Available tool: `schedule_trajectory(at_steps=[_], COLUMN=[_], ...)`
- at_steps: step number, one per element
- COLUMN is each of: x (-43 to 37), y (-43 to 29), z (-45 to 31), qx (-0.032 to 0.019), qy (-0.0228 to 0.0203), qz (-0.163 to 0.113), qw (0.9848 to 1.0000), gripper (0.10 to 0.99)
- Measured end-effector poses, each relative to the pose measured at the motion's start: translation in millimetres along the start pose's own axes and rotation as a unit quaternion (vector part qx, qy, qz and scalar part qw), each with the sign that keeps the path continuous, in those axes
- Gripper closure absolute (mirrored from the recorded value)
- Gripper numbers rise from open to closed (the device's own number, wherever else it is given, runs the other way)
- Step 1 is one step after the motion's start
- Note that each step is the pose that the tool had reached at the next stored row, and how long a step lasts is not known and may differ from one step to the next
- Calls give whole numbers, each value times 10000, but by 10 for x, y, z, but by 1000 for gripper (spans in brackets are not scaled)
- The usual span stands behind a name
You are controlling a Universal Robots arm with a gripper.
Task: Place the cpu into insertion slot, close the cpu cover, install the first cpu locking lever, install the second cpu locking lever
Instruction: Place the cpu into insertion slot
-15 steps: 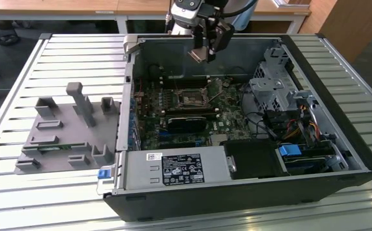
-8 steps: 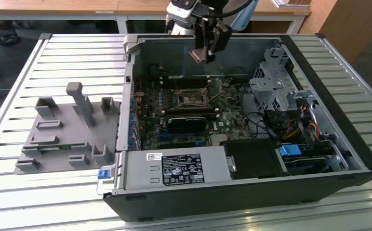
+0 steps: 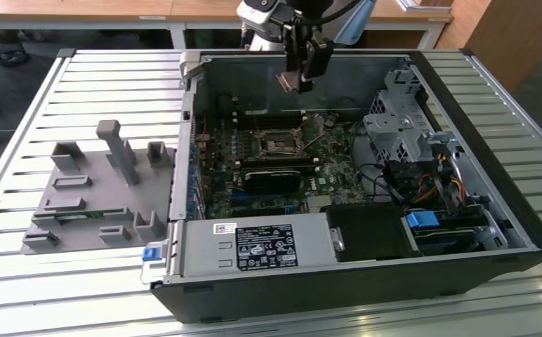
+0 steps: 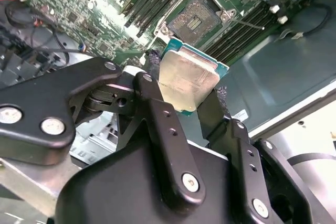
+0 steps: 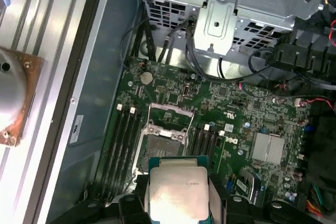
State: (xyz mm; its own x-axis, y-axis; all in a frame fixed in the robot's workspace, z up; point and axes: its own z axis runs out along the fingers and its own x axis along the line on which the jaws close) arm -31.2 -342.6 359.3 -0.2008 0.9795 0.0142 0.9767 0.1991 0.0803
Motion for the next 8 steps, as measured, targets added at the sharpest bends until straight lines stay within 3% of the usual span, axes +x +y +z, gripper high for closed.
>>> schedule_trajectory(at_steps=[8], x=[3], y=[0], z=[9], qx=[-8], qy=[-47], qz=[569], qw=[9984], gripper=[549])
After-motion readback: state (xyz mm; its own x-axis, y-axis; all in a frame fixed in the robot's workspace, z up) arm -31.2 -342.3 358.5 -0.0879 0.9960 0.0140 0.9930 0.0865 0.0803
